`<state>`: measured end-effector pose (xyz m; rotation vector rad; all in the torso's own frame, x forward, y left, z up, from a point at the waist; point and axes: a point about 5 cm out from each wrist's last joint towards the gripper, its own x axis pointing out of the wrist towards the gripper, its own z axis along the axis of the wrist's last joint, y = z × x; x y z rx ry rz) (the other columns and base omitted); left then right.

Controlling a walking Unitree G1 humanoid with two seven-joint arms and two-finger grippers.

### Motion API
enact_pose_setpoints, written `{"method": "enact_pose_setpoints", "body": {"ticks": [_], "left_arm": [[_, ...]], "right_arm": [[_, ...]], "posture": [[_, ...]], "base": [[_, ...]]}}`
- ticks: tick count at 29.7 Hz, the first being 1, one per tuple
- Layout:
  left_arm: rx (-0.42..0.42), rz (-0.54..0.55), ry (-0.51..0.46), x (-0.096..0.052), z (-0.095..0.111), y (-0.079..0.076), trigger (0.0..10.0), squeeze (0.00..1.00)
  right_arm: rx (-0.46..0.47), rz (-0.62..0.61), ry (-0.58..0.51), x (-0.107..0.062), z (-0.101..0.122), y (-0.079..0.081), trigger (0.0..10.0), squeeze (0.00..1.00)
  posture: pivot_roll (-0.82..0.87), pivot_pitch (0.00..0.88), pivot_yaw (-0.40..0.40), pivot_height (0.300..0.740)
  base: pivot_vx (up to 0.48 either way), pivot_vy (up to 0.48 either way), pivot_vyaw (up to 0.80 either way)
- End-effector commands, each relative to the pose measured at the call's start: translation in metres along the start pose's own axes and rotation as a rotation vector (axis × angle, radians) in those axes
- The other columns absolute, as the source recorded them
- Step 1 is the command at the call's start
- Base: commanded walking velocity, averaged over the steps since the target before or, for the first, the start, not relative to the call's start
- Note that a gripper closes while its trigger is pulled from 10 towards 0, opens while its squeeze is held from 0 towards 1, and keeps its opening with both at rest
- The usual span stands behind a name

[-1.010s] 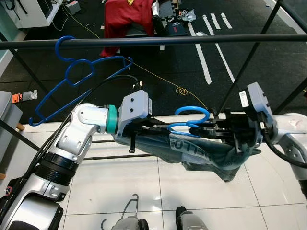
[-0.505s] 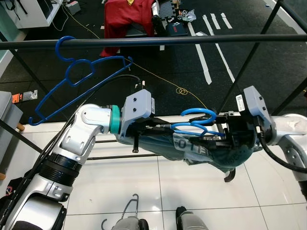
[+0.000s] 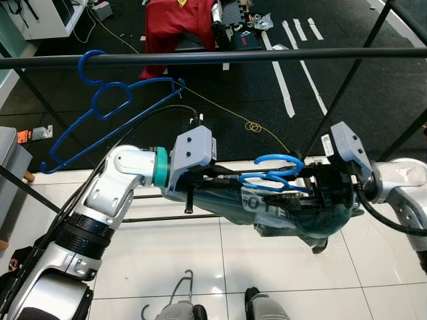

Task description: Hang hanger

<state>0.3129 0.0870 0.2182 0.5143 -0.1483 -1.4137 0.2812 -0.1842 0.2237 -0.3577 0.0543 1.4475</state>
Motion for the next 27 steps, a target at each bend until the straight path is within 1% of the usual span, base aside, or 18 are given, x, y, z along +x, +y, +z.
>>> {"method": "enact_pose_setpoints", "body": {"ticks": [1,19,20,21,22,23,24,27], "left_arm": [[0.044,0.02,-0.064,0.0005,0.0141,0.0036,0.0,0.0],[0.056,0.032,-0.057,0.0015,0.0134,0.006,0.0,0.0],[0.057,0.039,-0.057,0.0018,0.0133,0.0066,3.6,0.0],[0.055,0.044,-0.059,0.0019,0.0132,0.0069,5.8,1.0],[0.055,0.044,-0.059,0.0019,0.0132,0.0069,5.8,1.0],[0.049,0.046,-0.061,0.0019,0.013,0.0069,7.5,1.0],[0.043,0.045,-0.062,0.002,0.0127,0.0066,10.0,1.0],[0.037,0.044,-0.063,0.0021,0.0125,0.0062,10.0,1.0]], "right_arm": [[0.048,0.054,0.008,0.0053,-0.0084,0.0057,0.0,0.0],[0.067,0.072,0.007,0.0034,-0.0073,0.0089,0.0,0.0],[0.067,0.071,0.003,0.0033,-0.0064,0.009,0.0,0.0],[0.067,0.068,-0.002,0.0032,-0.0058,0.0092,0.0,0.0],[0.067,0.068,-0.002,0.0032,-0.0058,0.0092,0.0,0.0],[0.067,0.065,-0.005,0.0031,-0.0055,0.0096,0.0,0.0],[0.068,0.063,-0.007,0.003,-0.0055,0.0102,0.0,0.0],[0.071,0.06,-0.009,0.0026,-0.0057,0.0114,0.0,0.0]], "posture": [[-0.11,0.076,0.103,0.74],[-0.12,0.078,0.108,0.74],[-0.12,0.08,0.107,0.74],[-0.12,0.082,0.107,0.74],[-0.12,0.082,0.107,0.74],[-0.12,0.083,0.107,0.74],[-0.12,0.084,0.107,0.74],[-0.12,0.085,0.107,0.74]], "base": [[0.0,0.0,0.0],[0.0,0.0,0.0],[0.0,0.0,0.0],[0.0,0.0,0.0],[0.0,0.0,0.0],[0.0,0.0,0.0],[0.0,0.0,0.0],[0.0,0.0,0.0]]}}
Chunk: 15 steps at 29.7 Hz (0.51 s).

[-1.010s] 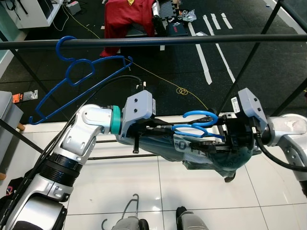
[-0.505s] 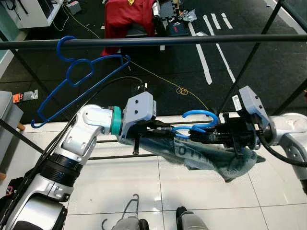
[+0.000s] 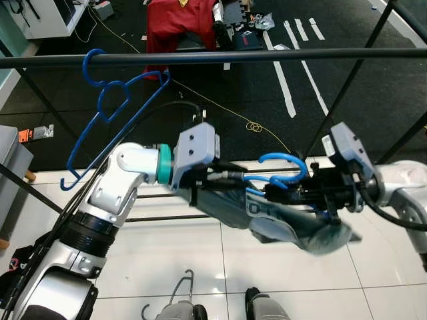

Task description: Hang hanger

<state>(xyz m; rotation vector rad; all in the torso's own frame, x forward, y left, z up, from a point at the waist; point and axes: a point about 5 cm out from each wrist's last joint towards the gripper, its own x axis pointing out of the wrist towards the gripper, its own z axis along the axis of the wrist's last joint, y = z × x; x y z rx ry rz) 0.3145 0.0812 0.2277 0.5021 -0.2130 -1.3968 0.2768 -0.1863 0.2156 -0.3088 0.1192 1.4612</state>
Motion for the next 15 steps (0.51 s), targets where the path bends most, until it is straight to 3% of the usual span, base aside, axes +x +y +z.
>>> {"method": "enact_pose_setpoints", "body": {"ticks": [1,10,11,12,13,15], "left_arm": [[0.008,0.015,-0.017,-0.002,0.003,0.001,10.0,1.0],[0.01,0.05,-0.015,-0.003,0.002,0.005,10.0,1.0],[0.004,0.056,-0.008,-0.005,0.0,0.005,10.0,0.73],[0.004,0.056,-0.008,-0.005,0.0,0.005,10.0,0.73],[-0.004,0.065,0.003,-0.009,-0.003,0.006,10.0,0.0],[-0.009,0.073,0.015,-0.012,-0.006,0.006,10.0,0.0]], "right_arm": [[0.0,0.039,-0.02,0.003,0.001,0.006,0.0,0.0],[0.006,0.024,-0.023,0.001,0.0,0.008,0.0,0.0],[0.018,0.018,-0.022,0.0,-0.002,0.01,0.0,0.0],[0.018,0.018,-0.022,0.0,-0.002,0.01,0.0,0.0],[0.034,0.008,-0.019,-0.002,-0.005,0.013,0.0,0.0],[0.051,0.0,-0.016,-0.004,-0.009,0.017,0.0,0.0]], "posture": [[-0.12,0.085,0.107,0.74],[-0.12,0.088,0.103,0.74],[-0.12,0.088,0.1,0.74],[-0.12,0.088,0.1,0.74],[-0.12,0.091,0.095,0.74],[-0.13,0.092,0.093,0.74]], "base": [[0.0,0.0,0.0],[0.0,0.0,0.0],[0.0,0.0,0.0],[0.0,0.0,0.0],[0.0,0.0,0.0],[0.0,0.0,0.0]]}}
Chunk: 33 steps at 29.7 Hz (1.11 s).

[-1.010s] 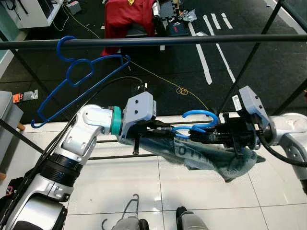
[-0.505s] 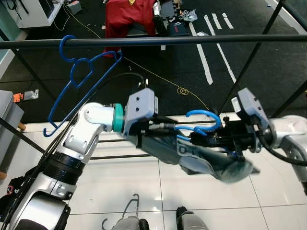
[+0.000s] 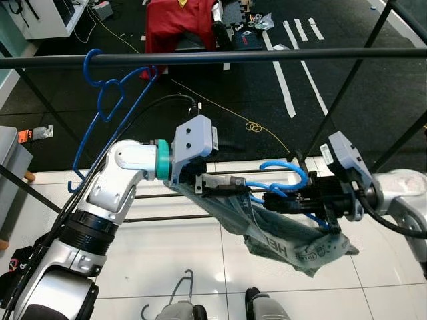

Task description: Hang hanger

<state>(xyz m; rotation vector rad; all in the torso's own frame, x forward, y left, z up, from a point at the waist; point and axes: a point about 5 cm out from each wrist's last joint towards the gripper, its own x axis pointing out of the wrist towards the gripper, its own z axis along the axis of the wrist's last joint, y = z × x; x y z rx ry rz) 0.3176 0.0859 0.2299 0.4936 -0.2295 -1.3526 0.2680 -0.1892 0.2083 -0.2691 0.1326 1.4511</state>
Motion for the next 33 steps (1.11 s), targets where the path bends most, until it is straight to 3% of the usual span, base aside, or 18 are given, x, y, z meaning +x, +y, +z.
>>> {"method": "enact_pose_setpoints", "body": {"ticks": [1,9,13,22,27,28,29,31,33], "left_arm": [[-0.012,0.026,0.02,-0.008,-0.005,0.002,10.0,0.0],[-0.005,0.013,0.037,-0.009,-0.01,-0.004,10.0,0.0],[-0.001,-0.015,0.05,-0.011,-0.013,-0.013,10.0,0.0],[0.006,-0.014,0.061,-0.015,-0.017,-0.017,10.0,0.0],[0.008,0.013,0.074,-0.019,-0.018,-0.015,10.0,0.0],[-0.019,0.051,0.104,-0.024,-0.024,-0.015,10.0,0.0],[-0.019,0.051,0.104,-0.024,-0.024,-0.015,10.0,0.0],[-0.068,0.114,0.153,-0.03,-0.034,-0.016,10.0,0.0],[-0.068,0.114,0.153,-0.03,-0.034,-0.016,10.0,0.0]], "right_arm": [[0.015,0.008,-0.002,-0.002,-0.002,0.007,0.0,0.0],[0.05,-0.016,0.011,-0.006,-0.009,0.014,0.0,0.0],[0.105,-0.072,0.08,-0.018,-0.027,0.02,0.0,0.0],[0.171,-0.115,0.154,-0.028,-0.048,0.031,0.0,0.0],[0.199,-0.242,0.247,-0.04,-0.069,0.032,0.0,0.0],[0.186,-0.357,0.244,-0.043,-0.074,0.027,0.0,0.0],[0.186,-0.357,0.244,-0.043,-0.074,0.027,0.0,0.0],[0.171,-0.541,0.2,-0.044,-0.077,0.017,0.2,0.0],[0.171,-0.541,0.2,-0.044,-0.077,0.017,0.2,0.0]], "posture": [[-0.13,0.092,0.093,0.74],[-0.13,0.088,0.084,0.74],[-0.12,0.088,0.076,0.74],[-0.12,0.084,0.065,0.74],[-0.12,0.086,0.06,0.74],[-0.11,0.091,0.062,0.74],[-0.11,0.091,0.062,0.74],[-0.11,0.094,0.063,0.74],[-0.11,0.094,0.063,0.74]], "base": [[0.0,0.0,0.0],[0.0,0.0,0.0],[0.0,0.0,0.0],[0.0,0.0,0.0],[0.0,0.0,0.0],[0.0,0.0,0.0],[0.0,0.0,0.0],[0.0,0.0,0.0],[0.0,0.0,0.0]]}}
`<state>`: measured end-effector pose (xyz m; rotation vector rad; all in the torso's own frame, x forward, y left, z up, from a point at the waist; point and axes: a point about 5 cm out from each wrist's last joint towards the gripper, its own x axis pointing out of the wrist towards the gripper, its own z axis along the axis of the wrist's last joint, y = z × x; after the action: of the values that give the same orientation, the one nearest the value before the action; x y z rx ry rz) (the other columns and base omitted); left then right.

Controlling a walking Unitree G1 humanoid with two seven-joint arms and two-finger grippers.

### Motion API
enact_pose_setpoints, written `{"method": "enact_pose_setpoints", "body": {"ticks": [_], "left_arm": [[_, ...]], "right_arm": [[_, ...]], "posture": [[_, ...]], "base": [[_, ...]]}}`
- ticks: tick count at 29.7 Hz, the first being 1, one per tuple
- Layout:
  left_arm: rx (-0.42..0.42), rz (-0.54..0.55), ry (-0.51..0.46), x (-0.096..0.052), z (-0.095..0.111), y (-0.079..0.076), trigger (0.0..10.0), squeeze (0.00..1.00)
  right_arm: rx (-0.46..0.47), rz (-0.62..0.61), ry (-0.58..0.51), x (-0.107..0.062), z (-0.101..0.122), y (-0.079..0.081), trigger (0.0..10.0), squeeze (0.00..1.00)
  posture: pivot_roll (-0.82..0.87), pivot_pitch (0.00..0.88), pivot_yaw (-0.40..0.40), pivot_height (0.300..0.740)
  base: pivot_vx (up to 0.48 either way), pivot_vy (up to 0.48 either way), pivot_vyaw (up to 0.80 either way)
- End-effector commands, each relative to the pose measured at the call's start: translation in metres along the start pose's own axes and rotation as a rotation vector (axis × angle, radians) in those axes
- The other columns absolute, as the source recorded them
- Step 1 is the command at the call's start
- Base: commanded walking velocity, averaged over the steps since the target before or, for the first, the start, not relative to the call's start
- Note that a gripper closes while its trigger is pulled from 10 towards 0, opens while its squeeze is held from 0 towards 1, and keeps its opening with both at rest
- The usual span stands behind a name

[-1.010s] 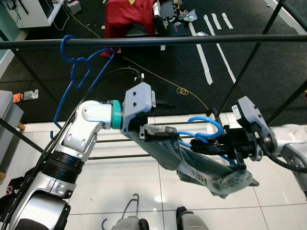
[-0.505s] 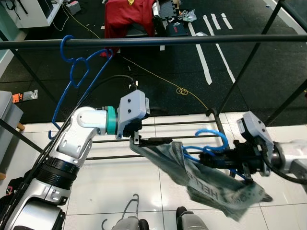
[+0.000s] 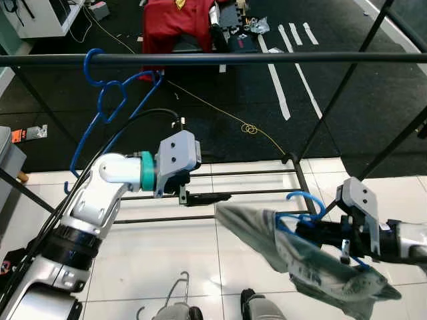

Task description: Hang hanger

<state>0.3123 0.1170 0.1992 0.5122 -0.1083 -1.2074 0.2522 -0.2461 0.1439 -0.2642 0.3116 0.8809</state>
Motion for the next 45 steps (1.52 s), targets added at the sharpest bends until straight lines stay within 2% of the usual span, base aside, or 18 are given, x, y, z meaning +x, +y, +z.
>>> {"method": "enact_pose_setpoints", "body": {"ticks": [1,2,4,6,7,10,12,13,14,15,17,19,22,25,27,28,35,45], "left_arm": [[-0.05,0.053,0.051,-0.004,-0.012,-0.002,10.0,0.0],[-0.05,0.053,0.051,-0.004,-0.012,-0.002,10.0,0.0],[-0.205,0.22,0.115,-0.002,-0.035,-0.009,10.0,0.0],[-0.205,0.22,0.115,-0.002,-0.035,-0.009,10.0,0.0],[-0.287,0.345,0.186,-0.002,-0.049,-0.013,10.0,0.0],[-0.352,0.465,0.237,-0.003,-0.061,-0.016,10.0,0.0],[-0.595,0.653,0.238,-0.008,-0.081,-0.022,10.0,0.0],[-0.595,0.653,0.238,-0.008,-0.081,-0.022,10.0,0.0],[-0.688,0.705,0.218,-0.009,-0.086,-0.025,10.0,0.0],[-0.717,0.735,0.224,-0.01,-0.09,-0.028,10.0,0.0],[-0.717,0.735,0.224,-0.01,-0.09,-0.028,10.0,0.0],[-0.702,0.76,0.243,-0.008,-0.091,-0.033,10.0,0.0],[-0.623,0.778,0.25,0.0,-0.087,-0.035,10.0,0.0],[-0.588,0.766,0.235,0.009,-0.08,-0.036,10.0,0.0],[-0.588,0.766,0.235,0.009,-0.08,-0.036,10.0,0.0],[-0.573,0.773,0.205,0.013,-0.073,-0.032,10.0,0.0],[-0.571,0.768,0.185,0.015,-0.067,-0.029,10.0,0.0],[-0.487,0.658,0.21,0.016,-0.062,-0.03,10.0,0.0]], "right_arm": [[0.023,-0.107,-0.041,0.002,0.0,-0.005,9.3,0.0],[0.023,-0.107,-0.041,0.002,0.0,-0.005,9.3,0.0],[0.148,-0.353,-0.162,0.017,-0.004,-0.012,10.0,0.0],[0.148,-0.353,-0.162,0.017,-0.004,-0.012,10.0,0.0],[0.234,-0.472,-0.2,0.025,-0.01,-0.015,10.0,0.0],[0.299,-0.583,-0.211,0.032,-0.016,-0.017,10.0,0.0],[0.346,-0.749,-0.213,0.042,-0.013,-0.021,10.0,0.0],[0.346,-0.749,-0.213,0.042,-0.013,-0.021,10.0,0.0],[0.345,-0.78,-0.256,0.044,-0.005,-0.024,10.0,0.0],[0.343,-0.801,-0.312,0.042,0.004,-0.026,10.0,0.0],[0.343,-0.801,-0.312,0.042,0.004,-0.026,10.0,0.0],[0.313,-0.843,-0.401,0.037,0.022,-0.031,10.0,0.0],[0.171,-0.855,-0.483,0.033,0.06,-0.035,10.0,0.0],[0.086,-0.763,-0.593,0.036,0.092,-0.031,10.0,0.0],[0.086,-0.763,-0.593,0.036,0.092,-0.031,10.0,0.0],[0.037,-0.668,-0.616,0.042,0.107,-0.027,10.0,0.0],[0.017,-0.592,-0.611,0.05,0.118,-0.028,10.0,0.0],[0.129,-0.636,-0.51,0.053,0.119,-0.07,10.0,0.0]], "posture": [[-0.11,0.104,0.074,0.74],[-0.11,0.104,0.074,0.74],[-0.1,0.114,0.074,0.74],[-0.1,0.114,0.074,0.74],[-0.09,0.117,0.072,0.74],[-0.09,0.121,0.069,0.74],[-0.08,0.126,0.067,0.74],[-0.08,0.126,0.067,0.74],[-0.08,0.125,0.066,0.74],[-0.08,0.124,0.064,0.74],[-0.08,0.124,0.064,0.74],[-0.09,0.12,0.062,0.74],[-0.1,0.12,0.062,0.74],[-0.1,0.122,0.061,0.74],[-0.1,0.122,0.061,0.74],[-0.1,0.125,0.053,0.74],[-0.1,0.123,0.059,0.74],[-0.09,0.122,0.07,0.74]], "base": [[0.0,0.0,0.0],[0.0,0.0,0.0],[0.0,0.0,0.0],[0.0,0.0,0.0],[0.0,0.0,0.0],[0.0,0.0,0.0],[0.0,0.0,0.0],[0.0,0.0,0.0],[0.0,0.0,0.0],[0.0,0.0,0.0],[0.0,0.0,0.0],[0.0,0.0,0.0],[0.0,0.0,0.0],[0.0,0.0,0.0],[0.0,0.0,0.0],[0.0,0.0,0.0],[0.0,0.0,0.0],[0.0,0.0,0.0]]}}
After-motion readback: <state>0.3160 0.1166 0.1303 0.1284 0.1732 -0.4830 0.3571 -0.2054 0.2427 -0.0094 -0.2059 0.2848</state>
